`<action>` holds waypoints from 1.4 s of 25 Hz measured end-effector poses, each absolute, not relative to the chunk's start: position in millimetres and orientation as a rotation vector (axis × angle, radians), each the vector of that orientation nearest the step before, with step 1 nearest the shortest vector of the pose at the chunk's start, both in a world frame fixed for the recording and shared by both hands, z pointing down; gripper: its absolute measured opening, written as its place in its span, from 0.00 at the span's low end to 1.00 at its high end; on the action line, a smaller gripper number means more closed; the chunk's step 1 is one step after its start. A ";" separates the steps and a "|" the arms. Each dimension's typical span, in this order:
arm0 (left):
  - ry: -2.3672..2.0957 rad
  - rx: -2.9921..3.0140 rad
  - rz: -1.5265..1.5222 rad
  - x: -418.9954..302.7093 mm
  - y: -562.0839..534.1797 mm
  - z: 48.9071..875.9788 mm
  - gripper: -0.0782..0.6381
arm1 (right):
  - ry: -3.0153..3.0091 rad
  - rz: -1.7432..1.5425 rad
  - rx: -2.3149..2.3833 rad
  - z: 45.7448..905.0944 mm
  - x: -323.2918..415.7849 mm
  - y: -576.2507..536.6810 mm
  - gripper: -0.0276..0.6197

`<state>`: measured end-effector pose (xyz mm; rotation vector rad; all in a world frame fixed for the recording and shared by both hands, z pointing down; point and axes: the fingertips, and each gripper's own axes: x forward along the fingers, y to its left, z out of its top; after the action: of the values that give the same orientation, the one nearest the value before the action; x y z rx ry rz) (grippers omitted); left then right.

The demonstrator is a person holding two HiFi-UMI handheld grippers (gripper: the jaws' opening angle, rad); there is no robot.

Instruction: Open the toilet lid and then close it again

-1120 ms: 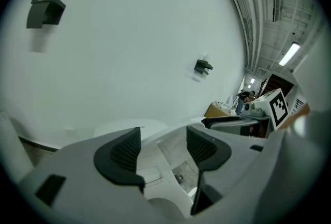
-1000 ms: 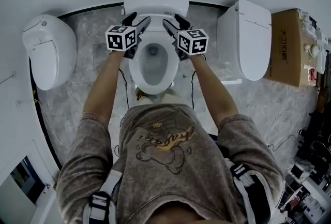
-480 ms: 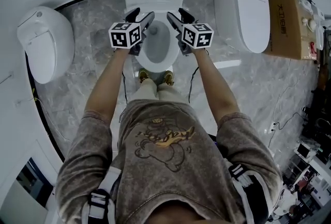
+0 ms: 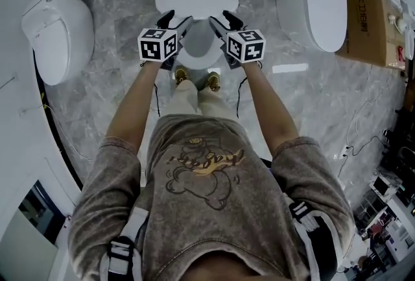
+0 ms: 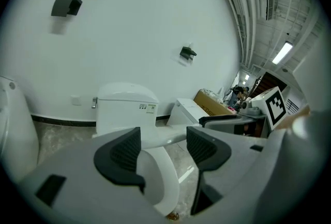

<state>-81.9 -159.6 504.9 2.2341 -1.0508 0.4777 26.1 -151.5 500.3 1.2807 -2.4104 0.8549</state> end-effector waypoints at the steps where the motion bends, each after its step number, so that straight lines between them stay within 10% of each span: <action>1: -1.044 2.222 0.494 -82.8 -149.1 512.0 0.49 | -2.399 0.887 1.264 507.2 25.4 -142.3 0.41; 33: -0.943 1.787 0.821 -92.5 22.1 839.2 0.48 | -1.928 1.200 0.972 837.9 0.7 30.7 0.37; 35: -0.966 1.789 0.833 -96.7 21.5 842.9 0.40 | -1.920 1.182 1.014 842.8 5.8 29.5 0.26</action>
<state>-96.7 21.5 842.9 1.7888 -0.9663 0.8328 5.8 29.5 842.8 1.0143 -1.9196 1.1820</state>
